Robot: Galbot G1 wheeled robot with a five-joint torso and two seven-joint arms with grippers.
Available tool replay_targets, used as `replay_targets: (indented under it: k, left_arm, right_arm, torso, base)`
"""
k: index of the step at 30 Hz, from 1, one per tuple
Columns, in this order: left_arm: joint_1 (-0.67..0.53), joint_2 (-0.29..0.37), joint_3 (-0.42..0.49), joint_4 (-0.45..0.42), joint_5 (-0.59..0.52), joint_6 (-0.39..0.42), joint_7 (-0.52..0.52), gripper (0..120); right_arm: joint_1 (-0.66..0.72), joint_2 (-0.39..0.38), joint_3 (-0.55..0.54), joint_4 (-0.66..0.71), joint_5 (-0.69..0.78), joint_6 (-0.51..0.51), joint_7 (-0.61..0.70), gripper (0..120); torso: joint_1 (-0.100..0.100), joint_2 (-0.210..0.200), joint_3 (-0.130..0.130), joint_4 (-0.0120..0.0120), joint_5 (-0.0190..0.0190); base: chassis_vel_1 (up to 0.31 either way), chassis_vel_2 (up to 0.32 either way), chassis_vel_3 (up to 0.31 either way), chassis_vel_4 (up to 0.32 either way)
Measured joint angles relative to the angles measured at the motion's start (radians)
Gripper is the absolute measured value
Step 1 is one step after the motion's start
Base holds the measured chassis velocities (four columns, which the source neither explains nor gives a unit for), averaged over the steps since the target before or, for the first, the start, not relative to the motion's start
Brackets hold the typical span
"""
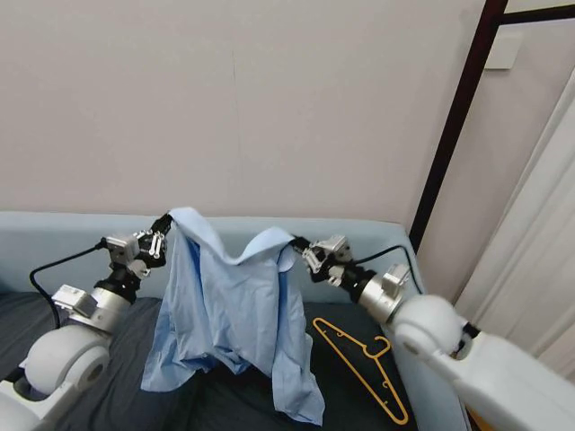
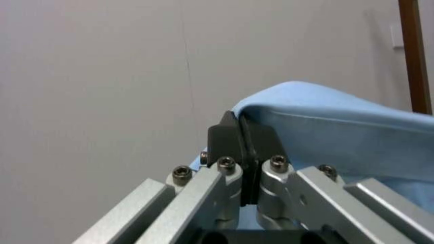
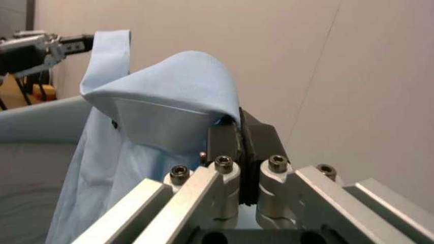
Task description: Pick up the clothes from the sofa and hang them on the clothes hanger.
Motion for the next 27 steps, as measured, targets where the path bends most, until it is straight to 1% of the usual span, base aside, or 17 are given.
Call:
replay_targets:
  k: [2,3,6,11,13,16,17,19,21,23,24,25,26,27]
  left_arm:
    - [-0.029,0.016,-0.008,-0.013,-0.023,0.0,0.0,0]
    - [-0.029,0.016,-0.008,-0.013,-0.023,0.0,0.0,0]
    - [-0.077,0.048,-0.029,-0.046,-0.07,0.011,-0.014,0]
    - [-0.064,0.066,-0.046,-0.078,-0.08,0.018,-0.024,0]
    - [-0.021,0.049,-0.037,-0.09,-0.051,0.019,-0.025,0]
    - [0.058,-0.008,-0.012,-0.097,0.036,0.032,-0.035,0]
    - [0.058,-0.008,-0.012,-0.097,0.036,0.032,-0.035,0]
    - [0.095,-0.028,-0.007,-0.101,0.071,0.047,-0.05,0]
    - [0.161,-0.05,-0.004,-0.113,0.122,0.078,-0.08,0]
    - [0.17,-0.053,-0.004,-0.115,0.13,0.084,-0.086,0]
    - [0.19,-0.058,-0.005,-0.12,0.149,0.099,-0.096,0]
    - [0.224,-0.066,-0.012,-0.129,0.182,0.133,-0.119,0]
    - [0.224,-0.066,-0.012,-0.129,0.182,0.133,-0.119,0]
    - [0.26,-0.076,-0.022,-0.139,0.228,0.191,-0.168,0]
  right_arm:
    - [0.048,-0.022,0.02,0.021,0.046,-0.013,0.012,0]
    - [0.048,-0.022,0.02,0.021,0.046,-0.013,0.012,0]
    - [0.104,-0.059,0.06,0.061,0.117,-0.024,0.02,0]
    - [0.107,-0.084,0.11,0.1,0.15,-0.032,0.014,0]
    - [0.065,-0.088,0.119,0.117,0.14,-0.044,0.016,0]
    - [-0.024,-0.086,0.104,0.131,0.076,-0.071,0.038,0]
    - [-0.024,-0.086,0.104,0.131,0.076,-0.071,0.038,0]
    - [-0.067,-0.081,0.095,0.138,0.045,-0.103,0.06,0]
    - [-0.131,-0.07,0.075,0.16,0.0,-0.19,0.127,0]
    - [-0.136,-0.069,0.073,0.162,-0.002,-0.2,0.134,0]
    - [-0.156,-0.064,0.065,0.173,-0.012,-0.244,0.163,0]
    - [-0.182,-0.058,0.053,0.188,-0.02,-0.332,0.214,0]
    - [-0.182,-0.058,0.053,0.188,-0.02,-0.332,0.214,0]
    - [-0.21,-0.049,0.043,0.204,-0.011,-0.418,0.28,0]
  torso:
    - [0.0,0.0,0.0,0.0003,0.0]
    - [0.0,0.0,0.0,0.0003,0.0]
    - [0.0,0.0,0.0,0.0002,0.0001]
    - [0.0,0.0,0.0,0.0,0.0003]
    - [0.0,0.0,0.0,0.0002,0.0002]
    - [0.0,0.0,0.0,0.0002,-0.0004]
    - [0.0,0.0,0.0,0.0002,-0.0004]
    - [0.0,0.0,0.0,0.0,-0.0002]
    - [0.0,0.0,0.0,0.0001,0.0002]
    - [0.0,0.0,0.0,0.0001,0.0001]
    - [0.0,0.0,0.0,0.0003,-0.0001]
    - [0.0,0.0,0.0,0.0003,-0.0001]
    - [0.0,0.0,0.0,0.0003,-0.0001]
    - [0.0,0.0,0.0,0.0003,0.0]
  base:
    - [0.0,0.0,0.0,0.0]
    - [0.0,0.0,0.0,0.0]
    - [0.0,0.0,0.0,0.0]
    - [0.0,0.0,0.0,0.0]
    - [0.0,0.0,0.0,0.0]
    - [0.0,0.0,0.0,0.0]
    - [0.0,0.0,0.0,0.0]
    - [0.0,0.0,0.0,0.0]
    - [0.0,0.0,0.0,0.0]
    - [0.0,0.0,0.0,0.0]
    - [0.0,0.0,0.0,0.0]
    - [0.0,0.0,0.0,0.0]
    - [0.0,0.0,0.0,0.0]
    - [0.0,0.0,0.0,0.0]
